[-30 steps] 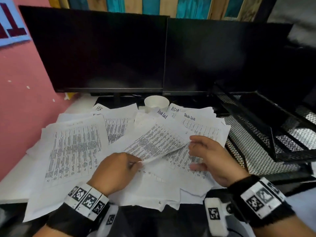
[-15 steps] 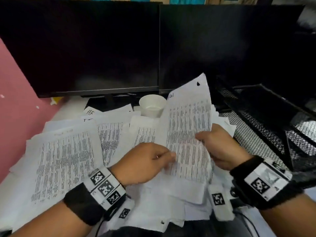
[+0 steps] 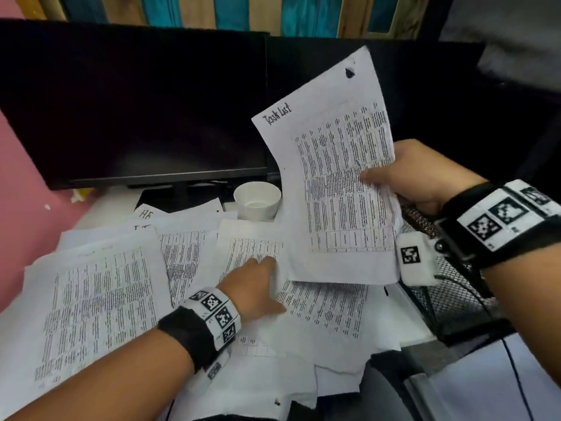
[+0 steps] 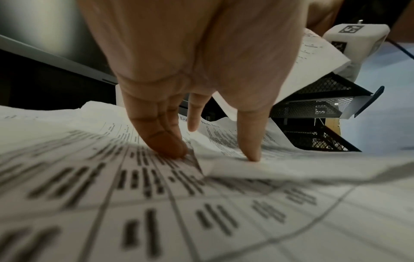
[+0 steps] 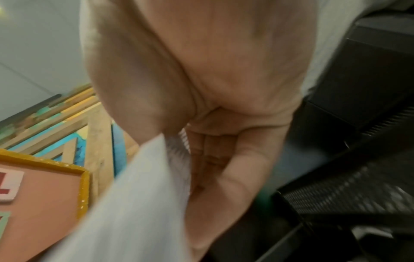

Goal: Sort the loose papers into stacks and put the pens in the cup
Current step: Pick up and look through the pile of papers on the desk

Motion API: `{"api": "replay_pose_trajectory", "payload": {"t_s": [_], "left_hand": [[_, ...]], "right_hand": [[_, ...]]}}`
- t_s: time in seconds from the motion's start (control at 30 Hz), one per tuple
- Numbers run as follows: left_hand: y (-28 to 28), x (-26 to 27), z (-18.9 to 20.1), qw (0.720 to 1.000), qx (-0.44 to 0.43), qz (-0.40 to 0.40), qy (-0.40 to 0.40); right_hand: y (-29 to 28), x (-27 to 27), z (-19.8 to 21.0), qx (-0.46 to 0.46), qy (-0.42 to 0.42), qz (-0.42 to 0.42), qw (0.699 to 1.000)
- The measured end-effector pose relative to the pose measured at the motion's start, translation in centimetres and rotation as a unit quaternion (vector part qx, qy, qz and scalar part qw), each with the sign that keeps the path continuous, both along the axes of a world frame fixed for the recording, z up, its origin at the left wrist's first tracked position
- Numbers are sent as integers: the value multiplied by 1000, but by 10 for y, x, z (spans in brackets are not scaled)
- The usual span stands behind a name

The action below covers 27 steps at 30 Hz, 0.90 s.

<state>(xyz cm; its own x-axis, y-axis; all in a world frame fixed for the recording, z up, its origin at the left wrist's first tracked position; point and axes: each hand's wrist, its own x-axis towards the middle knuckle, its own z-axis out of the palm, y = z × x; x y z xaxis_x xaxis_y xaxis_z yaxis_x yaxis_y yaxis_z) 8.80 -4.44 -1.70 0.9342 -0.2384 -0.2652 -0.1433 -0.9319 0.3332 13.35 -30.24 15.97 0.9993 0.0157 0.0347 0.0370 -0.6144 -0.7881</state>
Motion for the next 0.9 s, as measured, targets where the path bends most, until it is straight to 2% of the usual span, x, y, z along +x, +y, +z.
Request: {"api": "replay_pose_trajectory", "payload": {"t_s": [0.1, 0.23, 0.53, 0.6, 0.73, 0.9], "left_hand": [[-2, -2, -1, 1000, -25, -4, 3], [-4, -2, -1, 1000, -21, 19, -7], [-11, -5, 3, 993, 88, 73, -1], [-8, -4, 2, 992, 83, 90, 2], [6, -15, 15, 986, 32, 150, -70], [29, -42, 63, 948, -84, 218, -216]], "right_hand": [[-3, 3, -28, 81, 50, -7, 995], [-5, -9, -56, 177, 50, -31, 982], [-32, -26, -92, 230, 37, -16, 972], [-35, -28, -96, 250, 37, -11, 967], [-36, -29, -103, 285, 35, -6, 958], [-28, -31, -109, 320, 2, -8, 947]]}}
